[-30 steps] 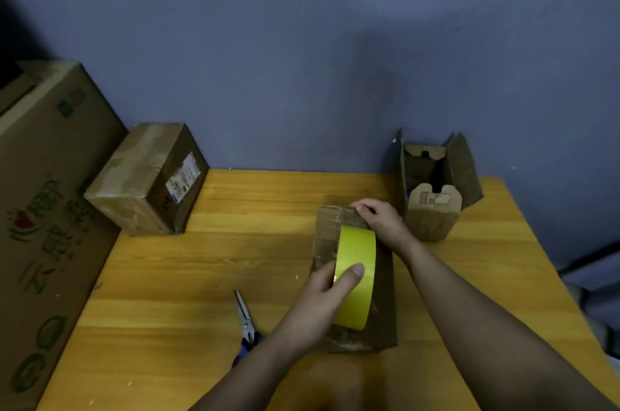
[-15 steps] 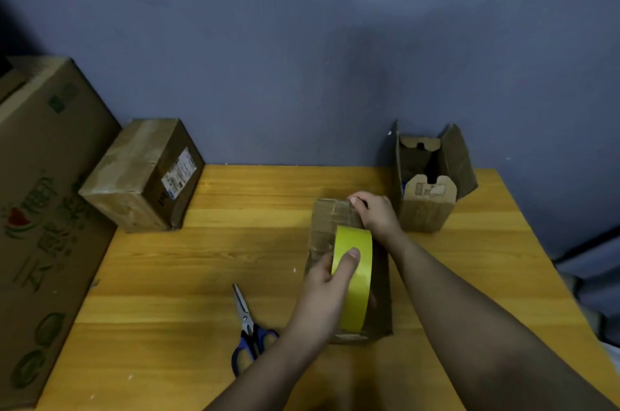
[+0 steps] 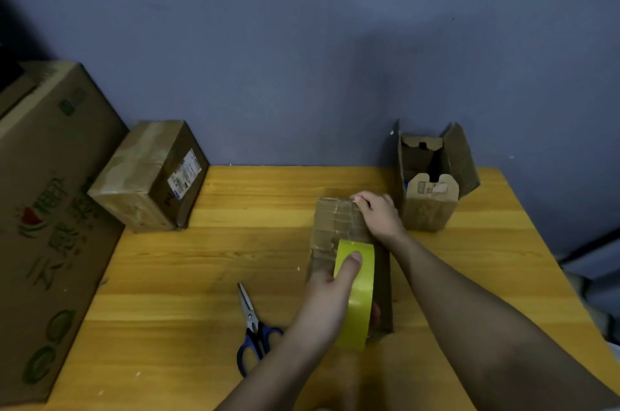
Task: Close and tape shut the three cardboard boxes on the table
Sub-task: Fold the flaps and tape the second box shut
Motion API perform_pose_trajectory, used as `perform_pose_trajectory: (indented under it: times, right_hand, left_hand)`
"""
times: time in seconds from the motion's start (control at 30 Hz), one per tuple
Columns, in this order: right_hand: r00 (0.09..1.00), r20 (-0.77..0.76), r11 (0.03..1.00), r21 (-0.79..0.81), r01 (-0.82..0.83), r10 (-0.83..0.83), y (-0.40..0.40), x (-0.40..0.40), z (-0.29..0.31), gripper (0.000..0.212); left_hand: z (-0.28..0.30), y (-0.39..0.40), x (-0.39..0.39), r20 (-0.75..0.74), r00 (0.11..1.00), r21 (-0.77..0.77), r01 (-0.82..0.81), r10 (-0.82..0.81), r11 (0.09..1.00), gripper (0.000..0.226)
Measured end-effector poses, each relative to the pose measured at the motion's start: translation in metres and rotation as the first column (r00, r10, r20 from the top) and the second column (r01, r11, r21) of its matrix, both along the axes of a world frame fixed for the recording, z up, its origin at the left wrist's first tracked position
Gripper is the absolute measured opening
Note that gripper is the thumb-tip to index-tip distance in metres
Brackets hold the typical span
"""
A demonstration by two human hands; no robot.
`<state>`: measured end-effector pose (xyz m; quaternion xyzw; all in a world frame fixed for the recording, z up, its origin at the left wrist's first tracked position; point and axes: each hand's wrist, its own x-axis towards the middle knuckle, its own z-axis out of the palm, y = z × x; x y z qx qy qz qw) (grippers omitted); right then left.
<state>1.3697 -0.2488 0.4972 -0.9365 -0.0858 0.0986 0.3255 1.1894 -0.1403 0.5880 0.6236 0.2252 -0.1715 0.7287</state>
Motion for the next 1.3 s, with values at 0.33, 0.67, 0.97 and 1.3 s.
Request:
perform_pose_trajectory:
  times: [0.33,0.67,0.97,1.3]
  right_hand:
    - [0.75,0.133,0.734,-0.37,-0.57,0.649,-0.038,-0.027,0.01,0.058]
    - [0.702,0.019,0.579,-0.58,-0.573,0.712,-0.037,-0.031,0.005,0.094]
    - [0.71,0.066,0.668,-0.409,-0.621,0.701,-0.044,-0.053,-0.003,0.074]
    - [0.741,0.11,0.719,-0.371,-0.588,0.662,-0.042,-0.052,-0.009,0.074]
  left_hand:
    - [-0.003,0.001,0.008,0.006,1.0,0.016,0.014,-0.014,1.0,0.041]
    - [-0.003,0.004,0.013,-0.004,0.999,-0.002,0.053,-0.053,0.999,0.048]
    - [0.0,0.005,0.016,-0.007,0.999,-0.049,0.047,-0.047,0.998,0.046]
    - [-0.014,0.004,-0.008,0.16,0.987,-0.059,0.011,-0.002,0.998,0.037]
